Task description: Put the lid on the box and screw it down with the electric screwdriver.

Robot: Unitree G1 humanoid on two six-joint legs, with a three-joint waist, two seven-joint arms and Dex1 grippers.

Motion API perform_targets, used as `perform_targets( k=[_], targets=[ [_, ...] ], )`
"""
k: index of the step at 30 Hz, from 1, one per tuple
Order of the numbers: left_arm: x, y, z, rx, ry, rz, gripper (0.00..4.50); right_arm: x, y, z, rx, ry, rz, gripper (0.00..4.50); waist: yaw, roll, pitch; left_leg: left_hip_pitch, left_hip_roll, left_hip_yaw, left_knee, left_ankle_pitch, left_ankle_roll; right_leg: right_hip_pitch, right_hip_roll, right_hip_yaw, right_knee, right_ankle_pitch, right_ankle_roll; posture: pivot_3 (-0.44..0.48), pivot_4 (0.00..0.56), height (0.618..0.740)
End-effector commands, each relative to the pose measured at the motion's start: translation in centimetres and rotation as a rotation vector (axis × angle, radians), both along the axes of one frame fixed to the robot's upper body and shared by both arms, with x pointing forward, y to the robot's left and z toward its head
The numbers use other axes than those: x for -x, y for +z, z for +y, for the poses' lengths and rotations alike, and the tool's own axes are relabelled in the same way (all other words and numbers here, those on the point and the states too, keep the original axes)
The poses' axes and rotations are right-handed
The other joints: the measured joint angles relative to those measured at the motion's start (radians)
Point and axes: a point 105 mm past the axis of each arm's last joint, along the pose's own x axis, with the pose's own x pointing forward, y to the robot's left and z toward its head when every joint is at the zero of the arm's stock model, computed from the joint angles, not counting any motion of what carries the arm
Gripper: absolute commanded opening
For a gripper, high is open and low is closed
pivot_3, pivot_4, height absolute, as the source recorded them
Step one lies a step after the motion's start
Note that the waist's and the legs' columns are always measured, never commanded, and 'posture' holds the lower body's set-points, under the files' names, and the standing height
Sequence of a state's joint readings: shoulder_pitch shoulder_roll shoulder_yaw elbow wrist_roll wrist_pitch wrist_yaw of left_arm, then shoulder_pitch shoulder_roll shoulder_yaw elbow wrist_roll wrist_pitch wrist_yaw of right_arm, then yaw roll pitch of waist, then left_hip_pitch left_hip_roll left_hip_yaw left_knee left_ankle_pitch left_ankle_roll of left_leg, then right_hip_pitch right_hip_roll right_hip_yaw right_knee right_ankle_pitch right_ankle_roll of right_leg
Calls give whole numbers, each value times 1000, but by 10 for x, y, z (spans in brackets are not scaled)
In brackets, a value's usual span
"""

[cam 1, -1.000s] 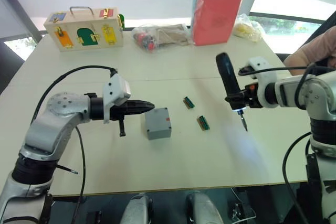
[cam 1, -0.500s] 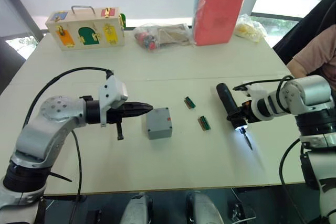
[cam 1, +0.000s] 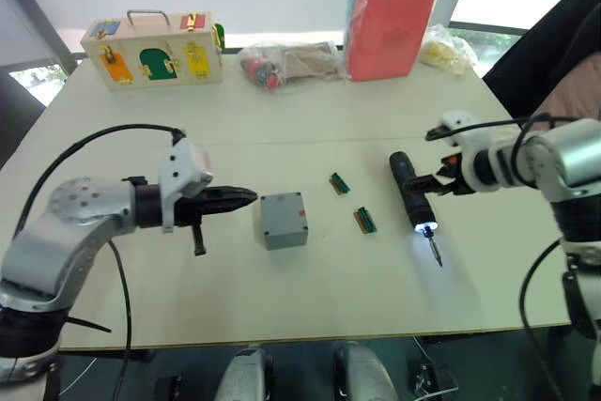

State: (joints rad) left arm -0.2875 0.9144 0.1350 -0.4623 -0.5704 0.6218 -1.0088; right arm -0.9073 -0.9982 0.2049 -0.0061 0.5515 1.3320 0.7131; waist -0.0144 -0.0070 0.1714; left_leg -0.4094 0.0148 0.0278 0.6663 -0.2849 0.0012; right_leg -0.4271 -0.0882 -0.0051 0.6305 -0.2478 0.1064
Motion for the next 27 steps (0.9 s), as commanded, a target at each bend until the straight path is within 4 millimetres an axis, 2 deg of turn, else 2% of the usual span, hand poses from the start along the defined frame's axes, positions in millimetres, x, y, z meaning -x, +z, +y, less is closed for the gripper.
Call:
perform_targets(
  k=[1, 5, 7, 8, 10, 17, 18, 27],
  targets=[
    [5, 8, 19, -43, 56, -18, 0, 27, 52, 25, -93, 318, -210, 4430, -1, 0, 0, 0, 0, 0, 0, 0, 0, 0, 0, 0, 0, 0, 0, 0, 150, 730],
    [11, 8, 38, -76, 117, 9, 0, 59, 47, 16, -90, 459, -193, 4430, 9, -3, 2, 0, 1, 0, 0, 0, 0, 1, 0, -1, 0, 0, 0, 0, 150, 730],
    [17, 10, 47, -79, 141, 41, 507, 74, 45, 11, -96, 511, -182, 4500, 8, -4, 2, 0, 1, 0, 1, 0, 0, 2, -1, -1, 0, 0, 0, 0, 150, 730],
    [20, 10, 51, -87, 149, 58, 622, 81, 44, 9, -91, 536, -178, 4500, 6, -3, 2, 0, 1, 1, 1, 0, 0, 2, -1, 0, 0, 0, 0, 0, 150, 730],
    [26, 10, 58, -104, 162, 82, 1252, 92, 41, 6, -87, 568, -162, 4500, 4, -3, 2, 1, 1, 2, 1, 0, 0, 2, -2, 1, 0, 0, 0, 0, 150, 730],
    [43, 12, 76, -121, 186, 162, 4148, 107, 37, -12, -53, 529, -136, 4500, 3, -3, 2, 2, 2, 2, 1, 0, 0, 1, 0, 0, 0, 0, 0, 0, 150, 730],
    [44, 13, 77, -122, 188, 163, 4452, 109, 37, -14, -52, 524, -131, 4500, 3, -3, 2, 2, 2, 2, 1, 0, 0, 1, 0, 0, 0, 0, 0, 0, 150, 730],
    [42, 20, 83, -122, 195, 144, 4482, 115, 40, -21, -45, 506, -124, 4500, 4, -3, 2, 2, 2, 2, 1, 0, 0, 2, 0, 1, 0, -2, -3, 0, 150, 730]
  ],
)
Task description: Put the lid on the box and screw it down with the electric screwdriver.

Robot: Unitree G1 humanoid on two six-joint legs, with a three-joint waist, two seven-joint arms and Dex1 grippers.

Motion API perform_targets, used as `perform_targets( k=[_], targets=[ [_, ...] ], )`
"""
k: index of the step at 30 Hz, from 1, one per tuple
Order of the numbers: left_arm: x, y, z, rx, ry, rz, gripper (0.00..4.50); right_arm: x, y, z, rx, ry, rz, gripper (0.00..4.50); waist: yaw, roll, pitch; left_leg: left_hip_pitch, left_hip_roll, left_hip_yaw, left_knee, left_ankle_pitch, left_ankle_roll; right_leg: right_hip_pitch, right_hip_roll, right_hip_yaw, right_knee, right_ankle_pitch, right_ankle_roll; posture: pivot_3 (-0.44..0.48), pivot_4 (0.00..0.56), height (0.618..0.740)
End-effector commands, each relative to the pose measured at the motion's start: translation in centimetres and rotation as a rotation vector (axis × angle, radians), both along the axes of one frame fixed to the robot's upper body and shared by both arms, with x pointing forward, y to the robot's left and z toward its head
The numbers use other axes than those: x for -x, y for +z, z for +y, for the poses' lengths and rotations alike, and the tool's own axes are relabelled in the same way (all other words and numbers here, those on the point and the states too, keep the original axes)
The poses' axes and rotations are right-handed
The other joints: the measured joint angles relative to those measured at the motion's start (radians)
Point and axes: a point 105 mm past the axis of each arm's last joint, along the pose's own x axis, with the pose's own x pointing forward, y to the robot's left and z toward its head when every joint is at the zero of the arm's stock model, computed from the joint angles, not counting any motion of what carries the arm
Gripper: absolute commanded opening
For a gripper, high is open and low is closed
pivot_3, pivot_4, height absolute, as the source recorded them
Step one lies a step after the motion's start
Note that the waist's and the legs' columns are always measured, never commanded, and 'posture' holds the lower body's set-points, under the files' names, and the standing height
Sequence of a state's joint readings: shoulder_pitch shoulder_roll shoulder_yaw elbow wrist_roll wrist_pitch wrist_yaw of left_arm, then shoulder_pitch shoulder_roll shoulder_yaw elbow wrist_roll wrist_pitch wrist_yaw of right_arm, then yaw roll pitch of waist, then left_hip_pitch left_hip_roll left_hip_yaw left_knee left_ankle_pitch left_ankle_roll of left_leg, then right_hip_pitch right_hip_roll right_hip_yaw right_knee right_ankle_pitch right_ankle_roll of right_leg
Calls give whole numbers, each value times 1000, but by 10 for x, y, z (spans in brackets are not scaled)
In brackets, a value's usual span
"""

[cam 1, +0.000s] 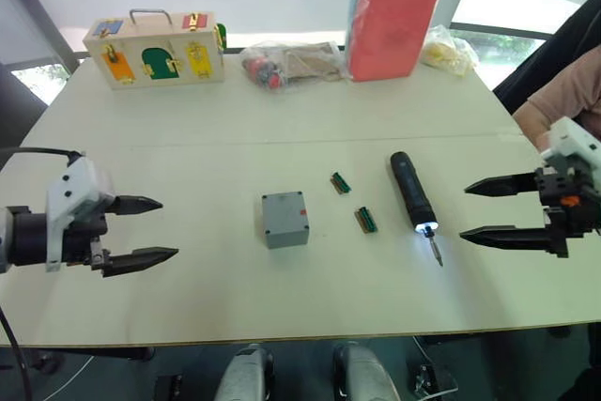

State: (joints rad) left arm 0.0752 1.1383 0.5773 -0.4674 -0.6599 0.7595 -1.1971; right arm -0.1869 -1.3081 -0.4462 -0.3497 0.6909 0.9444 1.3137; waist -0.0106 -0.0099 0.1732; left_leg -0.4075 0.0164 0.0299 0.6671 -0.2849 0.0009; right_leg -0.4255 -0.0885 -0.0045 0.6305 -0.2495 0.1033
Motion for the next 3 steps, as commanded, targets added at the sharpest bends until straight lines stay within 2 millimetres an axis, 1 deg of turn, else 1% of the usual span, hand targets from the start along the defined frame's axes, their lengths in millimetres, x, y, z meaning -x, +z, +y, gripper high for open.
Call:
perform_targets(
  k=[1, 3],
  targets=[
    [-1, 11, 4, -21, -2, -44, 4482, 2, 12, 1, 20, 12, -54, 4500, 0, 0, 0, 0, 0, 0, 0, 0, 0, 0, 0, 0, 0, 0, 0, 0, 150, 730],
    [-1, 9, 4, -23, -12, -40, 4482, 2, 11, 1, 23, 12, -55, 4500, 0, 0, 0, 0, 0, 0, 0, 0, 0, 0, 0, 0, 0, 0, 0, 0, 150, 730]
  ],
)
